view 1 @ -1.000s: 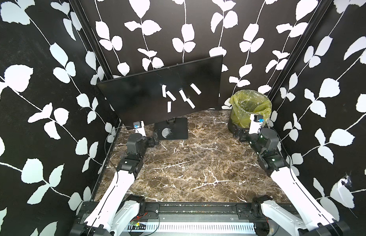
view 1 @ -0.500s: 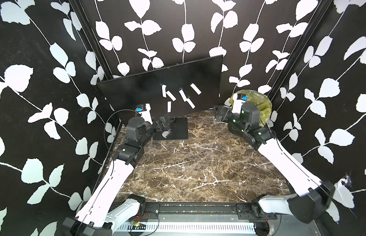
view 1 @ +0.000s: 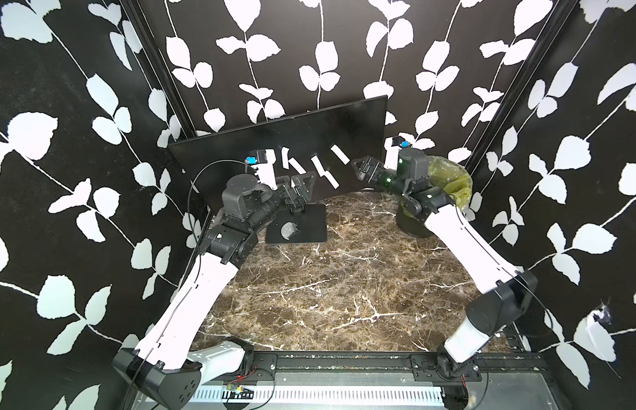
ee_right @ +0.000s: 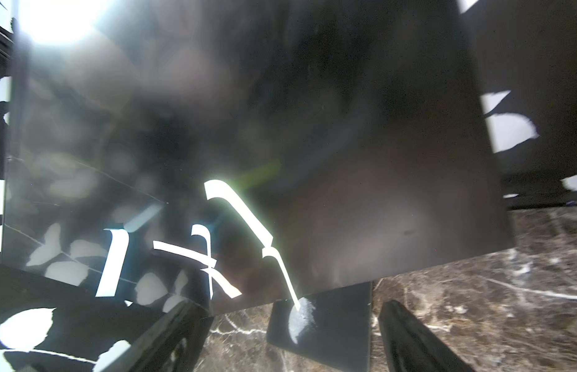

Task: Remove the sticky note from the monitor
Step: Tear off the sticky note from the monitor.

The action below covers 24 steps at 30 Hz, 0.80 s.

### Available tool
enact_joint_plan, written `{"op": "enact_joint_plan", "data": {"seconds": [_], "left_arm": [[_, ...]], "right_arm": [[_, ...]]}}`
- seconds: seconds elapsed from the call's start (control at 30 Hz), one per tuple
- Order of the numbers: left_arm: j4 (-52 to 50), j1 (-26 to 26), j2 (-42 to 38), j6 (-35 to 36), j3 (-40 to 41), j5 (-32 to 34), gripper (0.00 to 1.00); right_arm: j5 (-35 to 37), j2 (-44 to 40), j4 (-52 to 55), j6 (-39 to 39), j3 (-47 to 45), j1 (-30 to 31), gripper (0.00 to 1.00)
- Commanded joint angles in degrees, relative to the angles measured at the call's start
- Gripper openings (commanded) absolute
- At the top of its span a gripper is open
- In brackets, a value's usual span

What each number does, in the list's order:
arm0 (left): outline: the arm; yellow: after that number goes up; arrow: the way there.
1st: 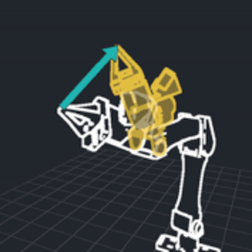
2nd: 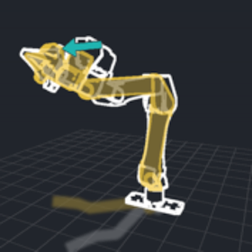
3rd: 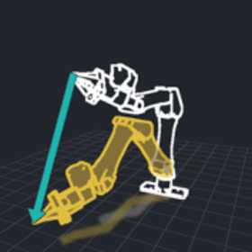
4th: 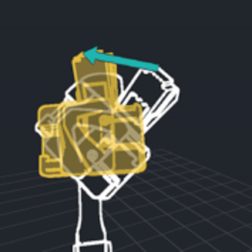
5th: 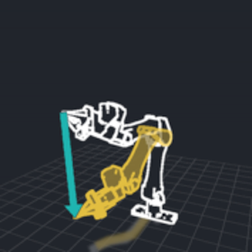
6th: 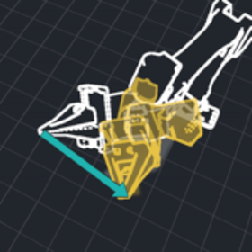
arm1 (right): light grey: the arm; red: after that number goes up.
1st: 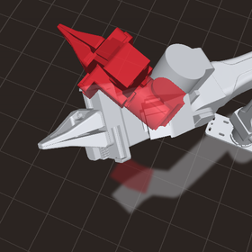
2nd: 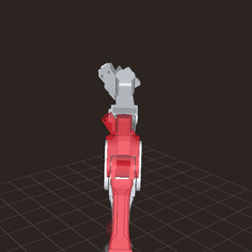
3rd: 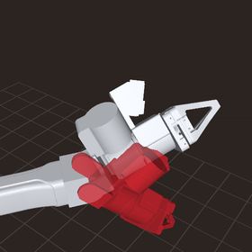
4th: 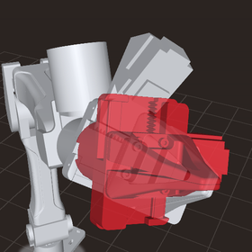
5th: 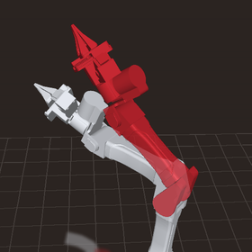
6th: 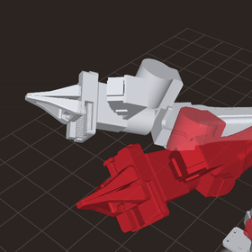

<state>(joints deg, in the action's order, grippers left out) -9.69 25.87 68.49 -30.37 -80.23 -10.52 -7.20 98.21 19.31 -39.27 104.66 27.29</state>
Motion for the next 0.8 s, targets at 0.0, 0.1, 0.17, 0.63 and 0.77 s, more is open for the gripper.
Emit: {"op": "enact_joint_plan", "data": {"seconds": [0.0, 0.1, 0.17, 0.63, 0.77], "left_arm": [[1.4, 0.8, 0.7, -0.5, -1.8, -1.4, 0.99], [1.5, 1.5, 1.3, 0.0, -1.6, -0.6, 0.99], [1.5, 1.6, 1.6, 0.3, -1.6, -0.4, 0.99], [2.5, 1.8, 1.9, 1.0, 0.0, 0.2, 0.99], [2.2, 1.9, 1.9, 1.4, 0.0, 0.3, 0.99]], "right_arm": [[-2.7, 2.2, -1.3, -3.0, 5.0, 1.1, 0.88], [-3.3, 4.7, -2.5, -5.6, 6.9, 1.2, 0.87], [-3.7, 5.8, -3.6, -6.2, 7.3, 1.3, 0.86], [-5.4, 12.2, -6.1, -7.9, 13.5, 1.3, 0.79], [-6.6, 14.4, -5.8, -7.6, 16.4, 1.3, 0.78]]}}
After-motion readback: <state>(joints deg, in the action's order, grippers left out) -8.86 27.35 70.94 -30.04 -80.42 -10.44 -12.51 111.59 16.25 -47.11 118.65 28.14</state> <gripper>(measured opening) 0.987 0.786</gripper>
